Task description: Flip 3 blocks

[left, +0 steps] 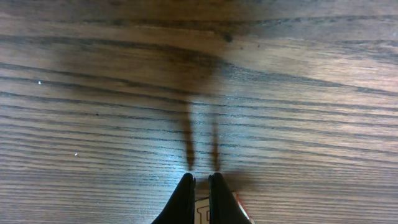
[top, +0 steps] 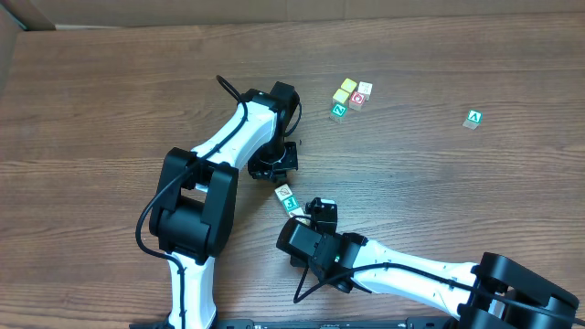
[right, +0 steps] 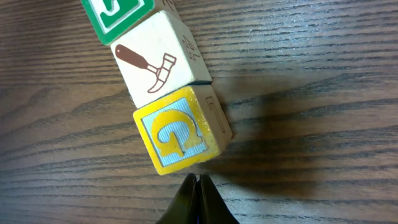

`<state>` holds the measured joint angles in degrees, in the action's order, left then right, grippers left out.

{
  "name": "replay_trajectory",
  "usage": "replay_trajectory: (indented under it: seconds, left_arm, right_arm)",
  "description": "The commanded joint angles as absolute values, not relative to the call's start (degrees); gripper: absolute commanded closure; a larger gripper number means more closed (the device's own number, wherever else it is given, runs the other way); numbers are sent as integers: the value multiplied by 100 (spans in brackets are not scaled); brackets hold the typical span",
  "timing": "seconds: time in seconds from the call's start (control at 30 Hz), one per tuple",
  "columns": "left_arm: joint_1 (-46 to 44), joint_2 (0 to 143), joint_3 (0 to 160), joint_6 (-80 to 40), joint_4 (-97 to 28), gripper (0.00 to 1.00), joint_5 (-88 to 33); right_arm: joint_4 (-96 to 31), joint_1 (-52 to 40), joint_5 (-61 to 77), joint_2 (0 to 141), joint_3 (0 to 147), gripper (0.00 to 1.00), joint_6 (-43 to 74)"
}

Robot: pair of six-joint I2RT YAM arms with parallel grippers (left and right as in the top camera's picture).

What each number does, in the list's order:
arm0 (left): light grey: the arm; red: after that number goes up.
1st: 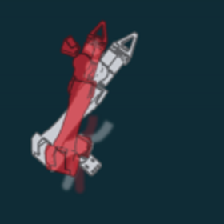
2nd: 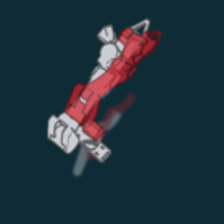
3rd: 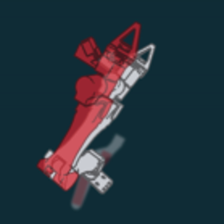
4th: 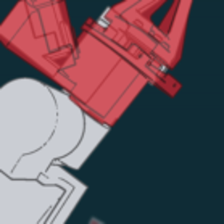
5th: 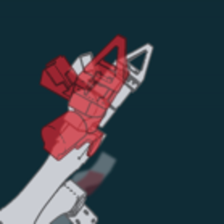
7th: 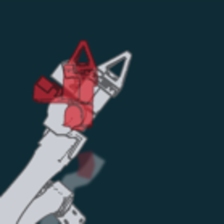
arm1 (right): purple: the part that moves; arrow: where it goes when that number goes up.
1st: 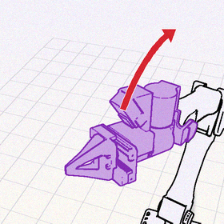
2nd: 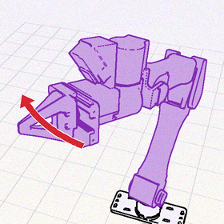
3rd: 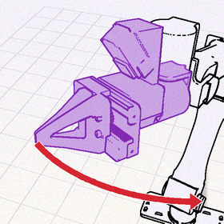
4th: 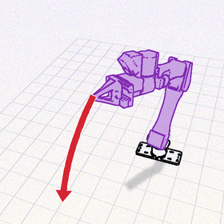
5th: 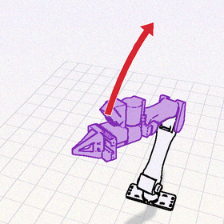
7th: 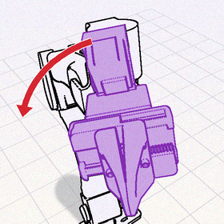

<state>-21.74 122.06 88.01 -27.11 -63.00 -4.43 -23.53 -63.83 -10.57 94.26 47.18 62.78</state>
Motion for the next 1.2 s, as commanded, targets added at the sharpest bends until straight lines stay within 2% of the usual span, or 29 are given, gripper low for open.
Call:
replay_trajectory:
  seconds: [0.0,1.17]
  left_arm:
    - [-2193,12263,8720,-2834,-6294,96,-410]
    - [-2287,12263,8720,-2436,-6298,96,-799]
  right_arm:
    - [-2274,-6401,-1160,9483,4681,96,6302]
    - [-2167,-6401,-1245,9539,4681,96,6302]
